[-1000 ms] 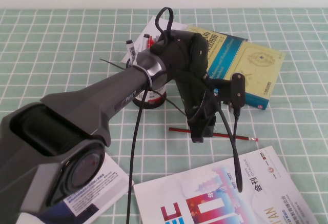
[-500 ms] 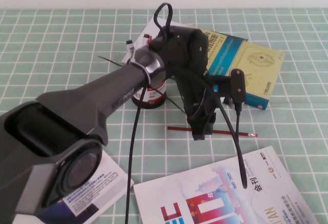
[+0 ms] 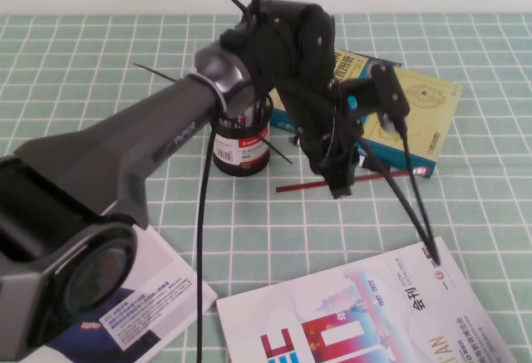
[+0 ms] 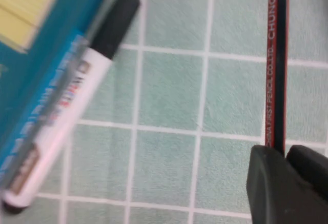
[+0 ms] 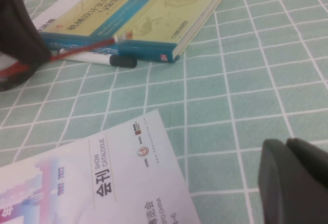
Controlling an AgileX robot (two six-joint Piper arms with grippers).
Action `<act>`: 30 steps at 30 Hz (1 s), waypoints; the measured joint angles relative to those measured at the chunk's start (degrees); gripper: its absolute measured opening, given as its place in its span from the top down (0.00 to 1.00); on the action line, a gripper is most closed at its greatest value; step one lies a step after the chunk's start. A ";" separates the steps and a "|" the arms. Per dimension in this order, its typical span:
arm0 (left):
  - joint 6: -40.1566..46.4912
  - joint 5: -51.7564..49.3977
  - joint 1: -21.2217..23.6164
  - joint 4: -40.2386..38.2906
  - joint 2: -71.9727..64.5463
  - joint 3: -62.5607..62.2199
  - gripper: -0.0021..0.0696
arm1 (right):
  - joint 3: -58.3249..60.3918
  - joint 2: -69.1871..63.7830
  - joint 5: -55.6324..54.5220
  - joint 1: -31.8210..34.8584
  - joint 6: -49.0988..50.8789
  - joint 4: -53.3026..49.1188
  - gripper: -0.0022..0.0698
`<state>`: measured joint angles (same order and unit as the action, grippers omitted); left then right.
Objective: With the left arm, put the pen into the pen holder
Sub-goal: Pick up the pen on the table, then place the pen onto the pen holder
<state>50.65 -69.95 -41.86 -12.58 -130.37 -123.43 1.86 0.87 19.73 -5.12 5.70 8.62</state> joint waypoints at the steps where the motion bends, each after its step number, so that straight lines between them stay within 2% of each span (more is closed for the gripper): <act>1: -0.76 0.53 0.00 0.00 0.61 0.00 0.95 | 0.00 0.00 0.00 0.00 0.00 0.00 1.00; 13: -9.30 9.06 0.00 -1.63 9.23 0.13 0.95 | 0.00 0.00 0.00 0.00 0.00 0.00 1.00; 16: -10.60 13.71 0.00 -1.63 12.08 3.30 0.95 | 0.00 0.00 0.00 0.00 0.00 0.00 1.00; 23: -13.38 36.05 0.08 -1.87 24.71 24.33 0.95 | 0.00 0.00 0.00 0.00 0.00 0.00 1.00; 30: -20.41 61.40 0.08 -3.49 36.87 48.23 0.95 | 0.00 0.00 0.00 0.00 0.00 0.00 1.00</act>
<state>30.24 -8.56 -41.77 -16.06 -93.50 -75.20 1.86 0.87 19.73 -5.12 5.70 8.62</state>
